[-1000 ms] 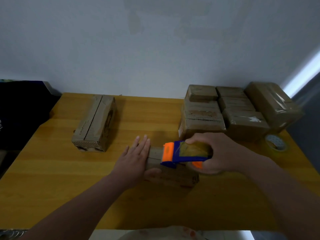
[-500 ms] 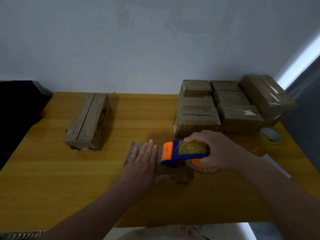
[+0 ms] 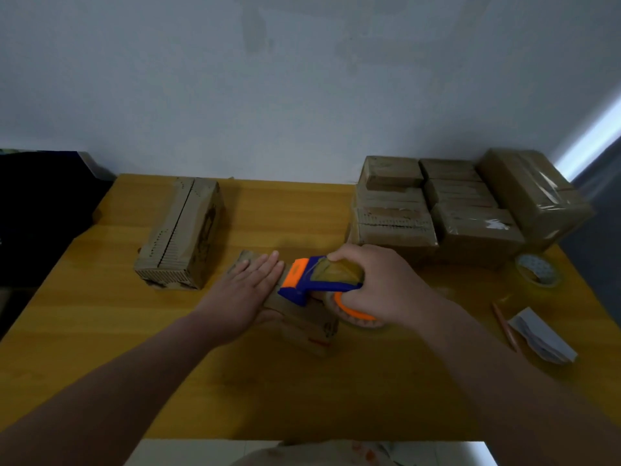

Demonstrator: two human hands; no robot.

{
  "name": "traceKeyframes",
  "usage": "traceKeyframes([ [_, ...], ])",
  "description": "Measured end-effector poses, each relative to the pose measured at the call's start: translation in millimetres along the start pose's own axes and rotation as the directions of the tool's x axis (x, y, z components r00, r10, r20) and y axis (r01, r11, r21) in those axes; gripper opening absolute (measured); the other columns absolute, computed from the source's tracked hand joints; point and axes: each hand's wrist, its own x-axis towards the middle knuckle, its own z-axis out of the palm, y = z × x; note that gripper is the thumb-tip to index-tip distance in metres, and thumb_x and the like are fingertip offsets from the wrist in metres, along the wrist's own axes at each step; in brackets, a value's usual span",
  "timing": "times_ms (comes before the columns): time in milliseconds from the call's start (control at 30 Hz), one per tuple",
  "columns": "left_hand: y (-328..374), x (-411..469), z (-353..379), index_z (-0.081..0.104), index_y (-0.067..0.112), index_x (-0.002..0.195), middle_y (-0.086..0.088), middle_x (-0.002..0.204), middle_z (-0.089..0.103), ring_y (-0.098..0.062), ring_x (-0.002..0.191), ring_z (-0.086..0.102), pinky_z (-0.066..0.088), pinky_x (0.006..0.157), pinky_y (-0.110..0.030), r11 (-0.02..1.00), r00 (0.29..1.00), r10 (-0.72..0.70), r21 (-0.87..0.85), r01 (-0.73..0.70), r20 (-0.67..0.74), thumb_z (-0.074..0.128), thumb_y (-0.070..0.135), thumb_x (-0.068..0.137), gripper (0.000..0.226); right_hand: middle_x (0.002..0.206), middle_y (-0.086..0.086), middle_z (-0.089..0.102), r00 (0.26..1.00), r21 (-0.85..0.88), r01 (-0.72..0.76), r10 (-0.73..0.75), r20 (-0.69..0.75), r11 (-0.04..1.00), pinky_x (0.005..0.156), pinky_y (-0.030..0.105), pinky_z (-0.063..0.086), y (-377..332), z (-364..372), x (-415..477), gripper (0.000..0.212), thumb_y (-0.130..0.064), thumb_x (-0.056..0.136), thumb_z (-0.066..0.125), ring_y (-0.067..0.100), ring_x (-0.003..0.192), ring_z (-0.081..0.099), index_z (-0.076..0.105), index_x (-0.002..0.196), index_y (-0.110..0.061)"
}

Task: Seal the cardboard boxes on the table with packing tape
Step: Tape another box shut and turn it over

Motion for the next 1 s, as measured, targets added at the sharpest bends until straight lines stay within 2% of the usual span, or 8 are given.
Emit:
traceKeyframes([
  [133,-7.2,0.4,-0.8,-0.003,0.019,0.147,-0.002,0.154,-0.006,-0.017,0.142,-0.003,-0.004,0.112,-0.035,1.0,1.0,0.016,0.009,-0.016,-0.006,-0.023,0.079,0.07,0.1,0.094,-0.011,0.056,0.997,0.095,-0.023,0.015,0.08,0.995,0.052,0.014,0.037,0.0,-7.6,-2.1,0.058,-0.021,0.076,0.071,-0.003,0.064,0.055,0.051,0.128,-0.035],
  [233,-8.1,-0.2,1.0,0.014,0.013,0.149,-0.009,0.155,0.017,-0.02,0.14,0.017,0.014,0.112,-0.041,0.999,1.0,-0.007,0.032,0.007,-0.011,-0.012,0.071,0.085,0.09,0.09,-0.013,0.057,0.992,0.084,-0.014,0.003,0.129,0.996,0.055,0.017,0.045,16.2,-21.3,-19.0,0.057,-0.021,0.076,0.073,-0.002,0.068,0.059,0.05,0.127,-0.034],
  [333,-7.7,0.3,-0.2,0.003,0.016,0.148,-0.004,0.155,0.003,-0.021,0.145,0.011,0.003,0.113,-0.038,1.0,0.999,0.002,0.016,-0.002,-0.032,0.004,0.071,0.085,0.084,0.102,-0.006,0.057,0.989,0.017,-0.037,0.034,0.141,0.999,0.063,0.022,0.048,31.9,-28.1,-34.5,0.062,-0.032,0.073,0.07,0.006,0.077,0.059,0.047,0.13,-0.034],
  [467,0.8,-0.8,-5.2,-0.02,0.021,0.142,0.003,0.149,-0.025,-0.013,0.142,-0.017,-0.015,0.111,-0.028,1.0,0.999,-0.012,-0.009,0.011,-0.042,0.032,0.06,0.092,0.082,0.111,-0.004,0.051,0.994,-0.058,-0.011,0.017,0.11,0.998,0.07,0.021,0.04,33.4,-22.2,-40.9,0.069,-0.044,0.068,0.063,0.004,0.089,0.05,0.044,0.134,-0.035],
  [633,28.2,1.3,-1.2,-0.005,0.016,0.148,0.0,0.152,-0.012,-0.017,0.146,0.0,-0.007,0.117,-0.033,0.999,0.99,-0.026,-0.031,0.022,-0.138,0.016,0.065,0.083,0.084,0.115,-0.005,0.048,0.996,-0.064,-0.012,0.018,0.083,0.998,0.078,0.024,0.045,37.3,-19.2,-44.4,0.068,-0.042,0.072,0.069,0.006,0.098,0.049,0.043,0.135,-0.035],
  [733,54.3,4.0,4.0,-0.022,0.021,0.141,0.003,0.147,-0.027,-0.012,0.137,-0.024,-0.016,0.112,-0.033,0.998,0.998,0.002,-0.063,-0.006,-0.064,0.011,0.064,0.08,0.082,0.115,-0.005,0.05,0.997,-0.053,-0.023,0.027,0.073,0.998,0.079,0.028,0.049,37.5,-15.5,-45.0,0.071,-0.051,0.064,0.059,0.006,0.096,0.051,0.044,0.132,-0.037],
  [867,52.0,8.4,6.3,-0.018,0.022,0.144,0.002,0.151,-0.02,-0.013,0.14,-0.018,-0.017,0.11,-0.034,0.996,0.993,0.045,-0.071,-0.053,-0.111,-0.004,0.07,0.074,0.086,0.109,-0.006,0.052,0.999,-0.033,-0.015,0.016,0.034,0.999,0.072,0.025,0.048,40.7,-10.3,-46.7,0.066,-0.055,0.065,0.059,0.005,0.088,0.052,0.044,0.128,-0.04],
  [1000,31.2,7.6,2.3,-0.019,0.024,0.144,0.006,0.15,-0.024,-0.009,0.139,-0.02,-0.017,0.11,-0.029,0.997,0.996,0.072,-0.018,-0.073,-0.053,0.019,0.065,0.089,0.078,0.107,-0.005,0.052,1.0,-0.043,-0.02,0.02,-0.004,0.999,0.068,0.021,0.043,31.8,0.6,-39.6,0.064,-0.046,0.073,0.068,0.006,0.088,0.052,0.043,0.13,-0.036],
])
